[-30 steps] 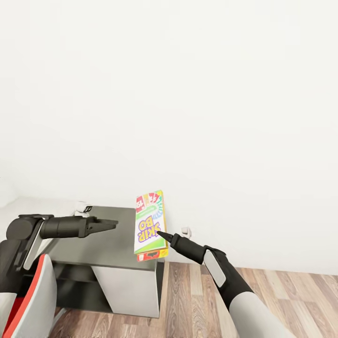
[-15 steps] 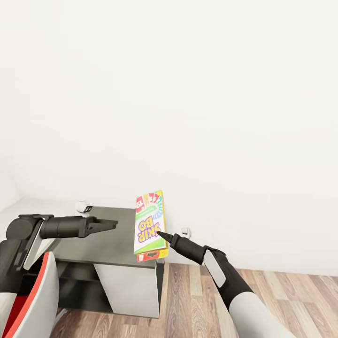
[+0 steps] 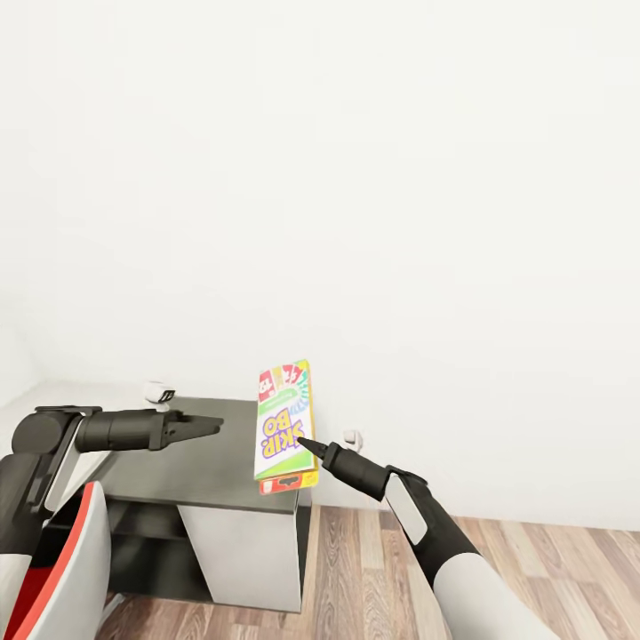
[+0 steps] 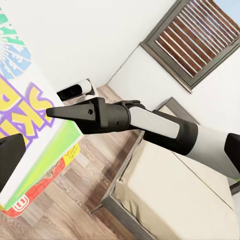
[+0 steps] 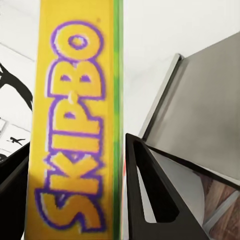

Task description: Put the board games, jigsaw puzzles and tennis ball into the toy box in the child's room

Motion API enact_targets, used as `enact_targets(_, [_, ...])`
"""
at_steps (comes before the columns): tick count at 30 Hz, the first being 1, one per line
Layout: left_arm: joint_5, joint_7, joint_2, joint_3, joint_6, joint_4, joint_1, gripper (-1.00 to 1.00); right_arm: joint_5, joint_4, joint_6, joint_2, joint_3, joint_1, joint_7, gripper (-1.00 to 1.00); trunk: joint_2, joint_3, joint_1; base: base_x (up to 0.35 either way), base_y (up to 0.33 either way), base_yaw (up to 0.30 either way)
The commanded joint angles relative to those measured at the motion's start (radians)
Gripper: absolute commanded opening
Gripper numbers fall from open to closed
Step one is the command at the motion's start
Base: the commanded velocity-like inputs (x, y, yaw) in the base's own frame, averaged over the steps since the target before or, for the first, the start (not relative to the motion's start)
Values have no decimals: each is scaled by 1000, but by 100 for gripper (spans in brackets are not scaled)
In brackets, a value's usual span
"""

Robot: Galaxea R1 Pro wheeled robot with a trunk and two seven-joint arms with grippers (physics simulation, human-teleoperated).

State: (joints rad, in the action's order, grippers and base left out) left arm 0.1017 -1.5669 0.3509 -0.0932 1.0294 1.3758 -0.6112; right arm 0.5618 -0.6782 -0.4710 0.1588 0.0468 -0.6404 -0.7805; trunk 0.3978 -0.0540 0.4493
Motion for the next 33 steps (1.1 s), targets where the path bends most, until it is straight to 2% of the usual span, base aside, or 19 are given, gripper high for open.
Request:
enact_targets(1, [0, -4, 0, 1, 11, 0, -1, 100, 8, 0, -8, 0, 1, -1, 1, -100, 2, -1, 1, 0, 0, 0])
enact_targets(9, [0, -4, 0, 1, 11, 0, -1, 100, 9, 0, -8, -1, 1, -1, 1, -100, 2, 13, 1, -19, 0, 0])
enact_targets(23, [-1, -4, 0, 0, 11, 0, -1, 100, 9, 0, -8, -1, 1, -1, 1, -100, 2, 36, 1, -199, 0, 0])
enact_targets(33, [-1, -4, 0, 0, 11, 0, -1, 100, 9, 0, -8, -2, 0, -1, 1, -100, 2, 52, 1, -95, 0, 0])
